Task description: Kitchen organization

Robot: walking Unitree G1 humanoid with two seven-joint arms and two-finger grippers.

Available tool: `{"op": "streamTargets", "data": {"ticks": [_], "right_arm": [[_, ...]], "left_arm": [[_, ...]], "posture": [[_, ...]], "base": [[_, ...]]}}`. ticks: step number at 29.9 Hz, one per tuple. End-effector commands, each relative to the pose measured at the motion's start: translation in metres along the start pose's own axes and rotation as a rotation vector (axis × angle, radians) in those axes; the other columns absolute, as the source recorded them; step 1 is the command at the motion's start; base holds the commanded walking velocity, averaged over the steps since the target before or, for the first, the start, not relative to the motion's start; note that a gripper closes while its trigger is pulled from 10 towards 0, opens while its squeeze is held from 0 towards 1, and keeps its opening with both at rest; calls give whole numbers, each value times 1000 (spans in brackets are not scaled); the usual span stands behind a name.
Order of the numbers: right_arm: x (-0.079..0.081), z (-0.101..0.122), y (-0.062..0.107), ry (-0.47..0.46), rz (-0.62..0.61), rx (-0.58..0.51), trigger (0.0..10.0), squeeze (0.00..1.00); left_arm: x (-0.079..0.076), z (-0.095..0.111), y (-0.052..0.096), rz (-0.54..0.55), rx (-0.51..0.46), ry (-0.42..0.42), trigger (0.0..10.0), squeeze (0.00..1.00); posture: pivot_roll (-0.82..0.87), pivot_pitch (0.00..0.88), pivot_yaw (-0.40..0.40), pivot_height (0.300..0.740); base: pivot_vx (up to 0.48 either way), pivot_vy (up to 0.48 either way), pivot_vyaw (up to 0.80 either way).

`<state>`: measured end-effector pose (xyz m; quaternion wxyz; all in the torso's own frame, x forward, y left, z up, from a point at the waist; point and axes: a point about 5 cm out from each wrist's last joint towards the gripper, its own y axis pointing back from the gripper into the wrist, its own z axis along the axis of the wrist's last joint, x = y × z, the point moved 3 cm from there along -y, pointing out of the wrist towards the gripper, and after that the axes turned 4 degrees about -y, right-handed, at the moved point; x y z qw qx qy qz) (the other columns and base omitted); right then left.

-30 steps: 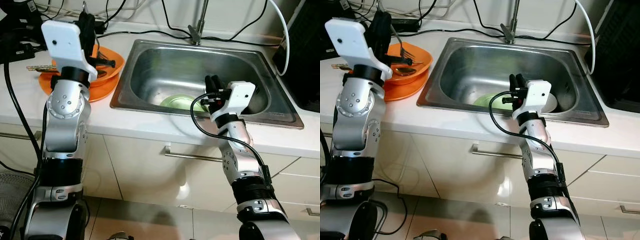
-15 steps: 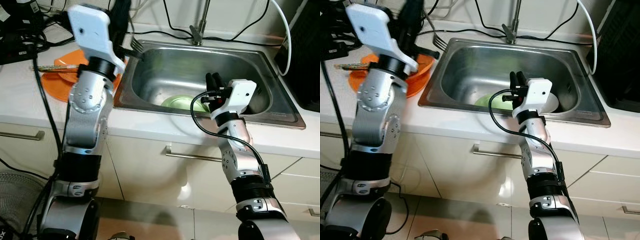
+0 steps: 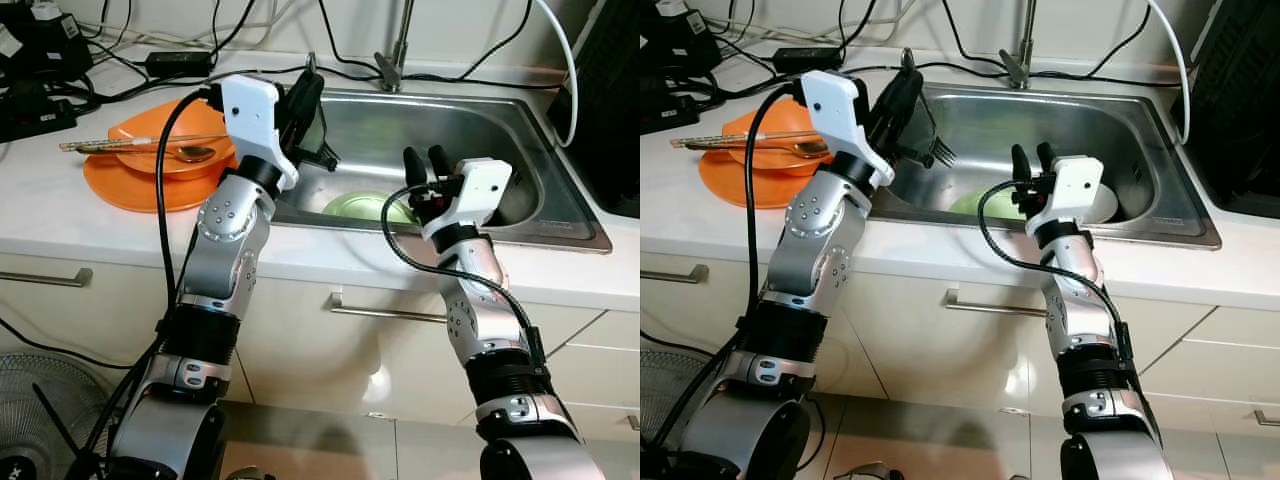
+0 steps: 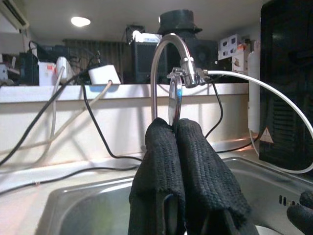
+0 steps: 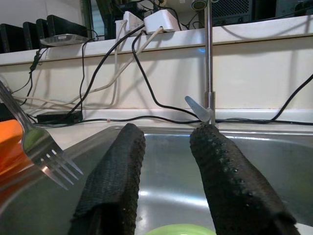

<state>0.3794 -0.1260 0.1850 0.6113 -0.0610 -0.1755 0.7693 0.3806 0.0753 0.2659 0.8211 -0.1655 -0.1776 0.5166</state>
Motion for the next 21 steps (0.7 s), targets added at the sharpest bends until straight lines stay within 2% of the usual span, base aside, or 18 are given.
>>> {"op": "streamTargets", "data": {"ticks": [1,7,17,21], "right_arm": [[3,2,-2,-1,22,0,10000,1000],[11,2,-3,-10,69,0,10000,1000],[20,5,-4,-12,149,-1,10000,1000],[29,3,-4,6,208,17,10000,1000]], "left_arm": [[3,8,-3,-8,-33,-21,10000,0],[8,5,-2,-2,-31,-33,10000,0],[7,3,-2,-12,-35,-29,10000,0],[6,3,-3,-28,-37,-28,10000,0]], "posture": [[28,0,35,740],[29,0,31,740],[23,0,22,740],[22,0,23,740]], "base": [[0,0,0],[0,0,0],[0,0,0],[0,0,0]]}}
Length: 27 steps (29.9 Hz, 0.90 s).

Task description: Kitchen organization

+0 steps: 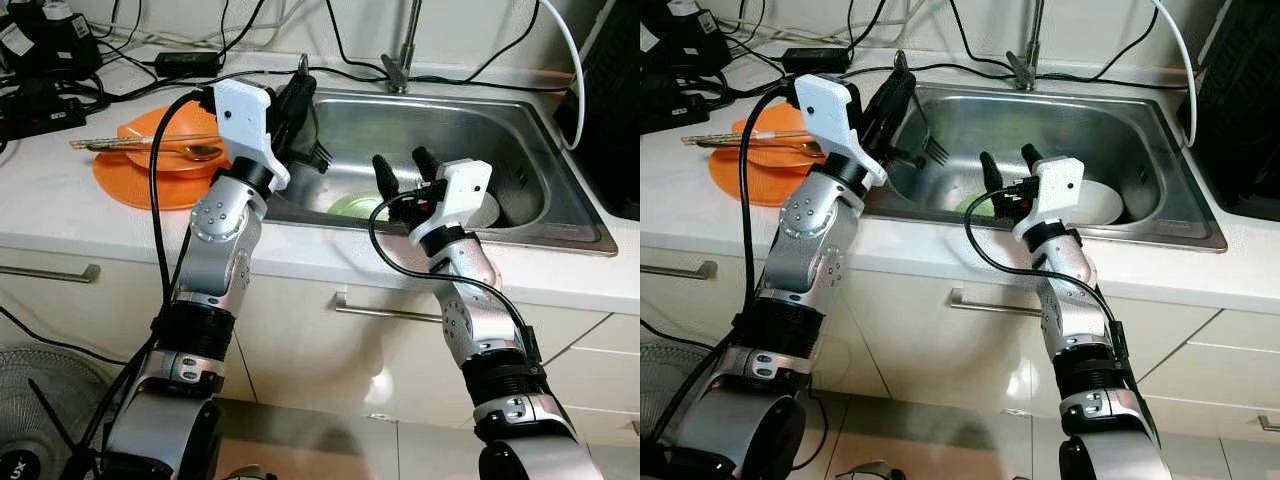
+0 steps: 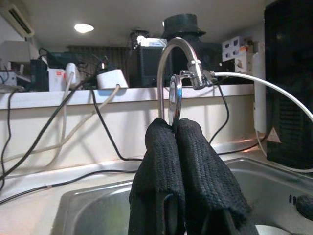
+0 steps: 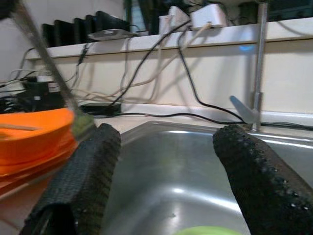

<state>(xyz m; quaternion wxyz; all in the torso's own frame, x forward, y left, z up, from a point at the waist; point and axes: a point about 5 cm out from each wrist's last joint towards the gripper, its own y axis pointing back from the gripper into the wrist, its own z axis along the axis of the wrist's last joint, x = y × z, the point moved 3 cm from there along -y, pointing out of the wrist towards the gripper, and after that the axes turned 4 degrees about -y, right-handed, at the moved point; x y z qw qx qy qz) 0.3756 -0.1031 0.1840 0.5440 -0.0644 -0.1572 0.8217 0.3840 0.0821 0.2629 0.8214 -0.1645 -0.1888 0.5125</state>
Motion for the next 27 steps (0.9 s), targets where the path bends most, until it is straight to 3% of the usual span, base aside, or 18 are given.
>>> {"op": "streamTargets", "data": {"ticks": [1,2,15,27], "right_arm": [[9,6,-4,8,54,-10,10000,549],[11,5,-4,2,70,-8,10000,0],[16,6,0,-8,93,-16,10000,0],[18,6,1,-14,82,-20,10000,0]], "left_arm": [[-2,7,-5,-19,-25,-10,10000,0],[-2,6,-5,-25,-22,-11,10000,0],[-18,4,-6,-111,-15,-4,10000,0],[-43,0,-2,-240,5,24,10000,0]], "posture": [[22,0,24,740],[24,0,23,740],[16,0,35,740],[13,0,46,740]], "base": [[0,0,0],[0,0,0],[0,0,0],[0,0,0]]}}
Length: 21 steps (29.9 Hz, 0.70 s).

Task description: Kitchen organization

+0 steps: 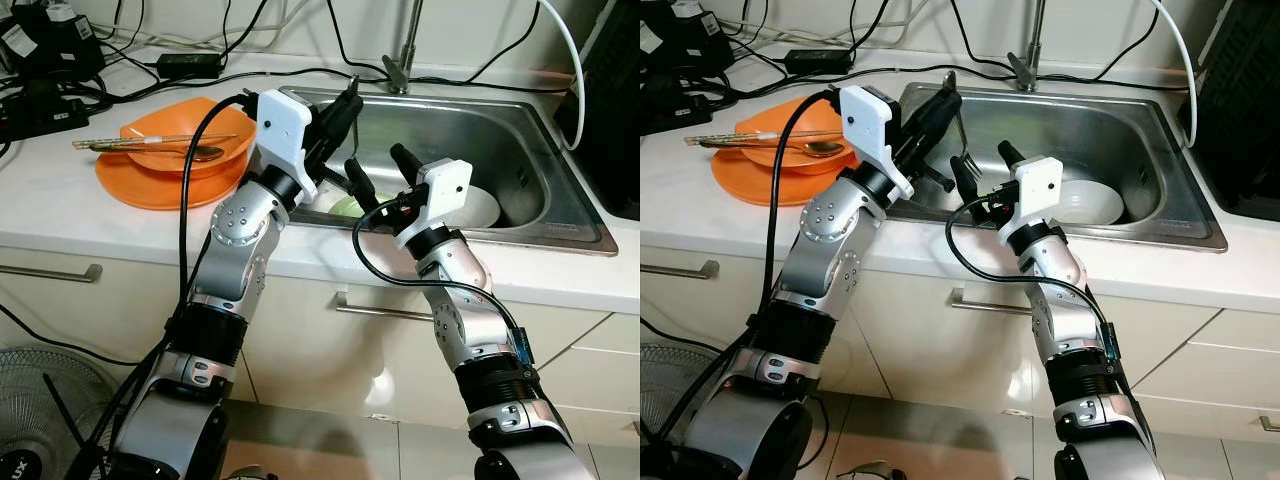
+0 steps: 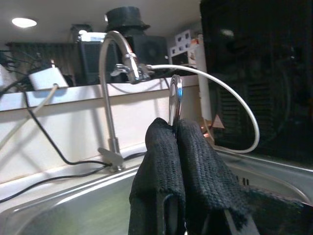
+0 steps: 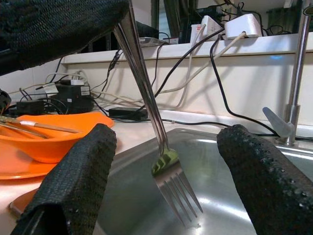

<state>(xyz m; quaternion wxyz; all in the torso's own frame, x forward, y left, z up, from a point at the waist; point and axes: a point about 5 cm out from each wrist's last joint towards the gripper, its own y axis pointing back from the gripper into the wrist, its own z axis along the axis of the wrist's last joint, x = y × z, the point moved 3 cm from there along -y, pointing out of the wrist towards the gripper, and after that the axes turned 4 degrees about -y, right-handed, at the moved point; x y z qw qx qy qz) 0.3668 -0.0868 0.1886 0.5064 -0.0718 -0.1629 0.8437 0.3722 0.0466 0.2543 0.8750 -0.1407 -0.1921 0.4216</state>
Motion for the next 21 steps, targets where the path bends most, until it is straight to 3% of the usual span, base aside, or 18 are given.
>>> {"op": "streamTargets", "data": {"ticks": [1,21], "right_arm": [[0,2,1,-5,-5,-5,10000,0],[2,0,0,-15,-12,-5,10000,0]], "left_arm": [[-6,4,-1,-30,-12,4,10000,0],[-21,3,1,-116,-7,47,10000,0]], "posture": [[12,0,48,740],[14,0,44,740]], "base": [[0,0,0],[0,0,0]]}}
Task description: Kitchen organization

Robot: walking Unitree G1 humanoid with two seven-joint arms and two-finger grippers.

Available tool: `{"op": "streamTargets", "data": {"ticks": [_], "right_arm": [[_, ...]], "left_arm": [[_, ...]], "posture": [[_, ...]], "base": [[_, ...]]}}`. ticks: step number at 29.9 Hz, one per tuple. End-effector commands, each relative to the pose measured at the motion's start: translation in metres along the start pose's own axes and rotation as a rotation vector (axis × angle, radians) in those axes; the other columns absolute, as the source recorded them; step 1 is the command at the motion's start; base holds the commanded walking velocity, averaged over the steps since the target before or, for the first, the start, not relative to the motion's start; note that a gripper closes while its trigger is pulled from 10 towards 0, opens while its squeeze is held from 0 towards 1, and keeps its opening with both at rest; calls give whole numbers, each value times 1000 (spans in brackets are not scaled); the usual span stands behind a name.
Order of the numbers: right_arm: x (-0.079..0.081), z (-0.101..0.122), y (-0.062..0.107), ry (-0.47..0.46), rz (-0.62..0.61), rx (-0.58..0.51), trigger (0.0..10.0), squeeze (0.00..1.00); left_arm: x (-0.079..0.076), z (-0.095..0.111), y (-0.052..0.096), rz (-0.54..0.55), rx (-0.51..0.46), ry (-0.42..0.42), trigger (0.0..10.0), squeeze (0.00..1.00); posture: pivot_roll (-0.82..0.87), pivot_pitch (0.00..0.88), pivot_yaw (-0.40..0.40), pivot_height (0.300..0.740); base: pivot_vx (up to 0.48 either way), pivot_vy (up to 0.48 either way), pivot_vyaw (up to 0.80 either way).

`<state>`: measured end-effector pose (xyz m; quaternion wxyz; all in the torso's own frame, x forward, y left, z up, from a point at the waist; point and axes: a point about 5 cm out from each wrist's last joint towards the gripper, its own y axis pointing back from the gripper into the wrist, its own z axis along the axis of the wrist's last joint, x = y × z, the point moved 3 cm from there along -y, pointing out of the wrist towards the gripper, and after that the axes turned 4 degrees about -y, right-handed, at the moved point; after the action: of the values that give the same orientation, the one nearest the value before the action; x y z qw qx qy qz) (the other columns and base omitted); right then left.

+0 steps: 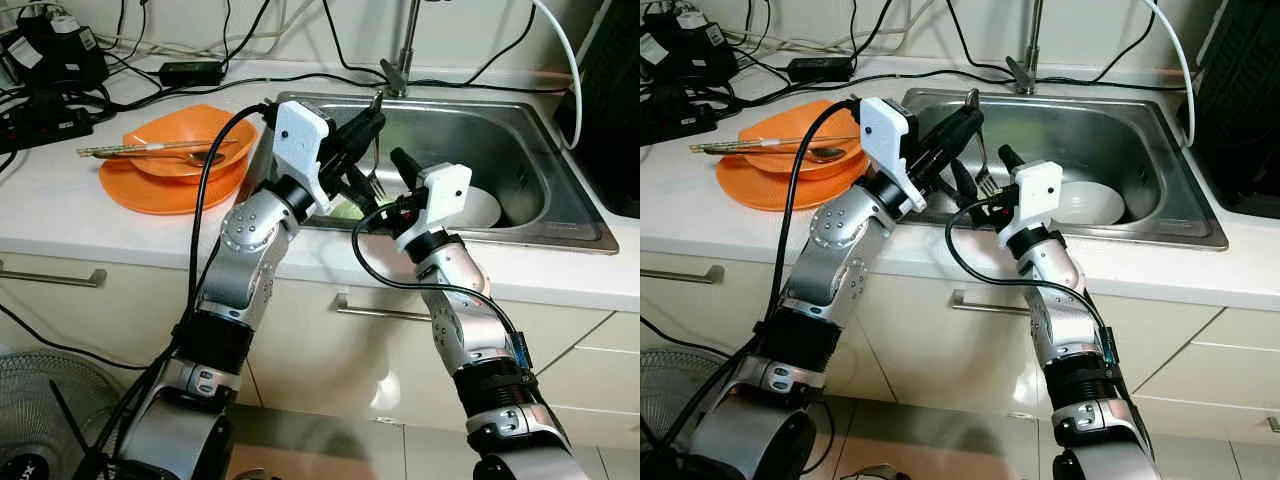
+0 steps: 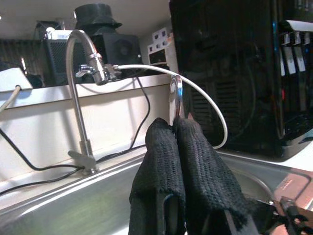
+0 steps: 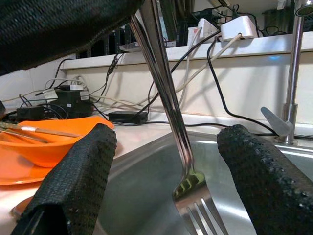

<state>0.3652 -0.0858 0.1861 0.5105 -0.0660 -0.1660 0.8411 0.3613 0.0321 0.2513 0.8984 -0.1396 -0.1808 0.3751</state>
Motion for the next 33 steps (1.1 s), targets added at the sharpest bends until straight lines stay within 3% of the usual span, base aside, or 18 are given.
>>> {"op": "streamTargets", "data": {"ticks": [1,7,11,23,24,25,26,27,33], "right_arm": [[1,2,-2,-4,3,-6,10000,0],[2,2,-2,-2,9,-3,10000,0],[-6,1,-4,7,-25,9,10000,0],[-3,0,-6,12,-18,17,10000,0],[-3,-1,-6,13,-19,20,6784,0],[-4,-2,-6,17,-21,26,824,0],[-4,-3,-6,20,-23,31,824,0],[-5,-3,-6,23,-23,36,0,0],[-5,-4,-7,28,-21,44,0,0]], "left_arm": [[-4,2,1,-24,-5,10,10000,0],[-8,-1,2,-45,6,29,10000,0],[-12,-4,4,-66,21,59,10000,0],[-16,-2,5,-89,17,80,10000,0],[-16,-2,5,-90,17,80,10000,0],[-16,-2,5,-91,17,80,10000,0],[-16,-1,5,-91,18,80,10000,0],[-16,-1,5,-91,18,80,10000,0],[-12,1,5,-71,12,66,10000,0]], "posture": [[15,0,44,740],[18,0,35,740],[24,0,26,740],[24,0,22,740],[25,0,21,740],[27,0,20,740],[27,0,20,740],[28,0,19,740],[34,0,14,740]], "base": [[0,0,0],[0,0,0],[0,0,0],[0,0,0],[0,0,0],[0,0,0],[0,0,0],[0,0,0],[0,0,0]]}}
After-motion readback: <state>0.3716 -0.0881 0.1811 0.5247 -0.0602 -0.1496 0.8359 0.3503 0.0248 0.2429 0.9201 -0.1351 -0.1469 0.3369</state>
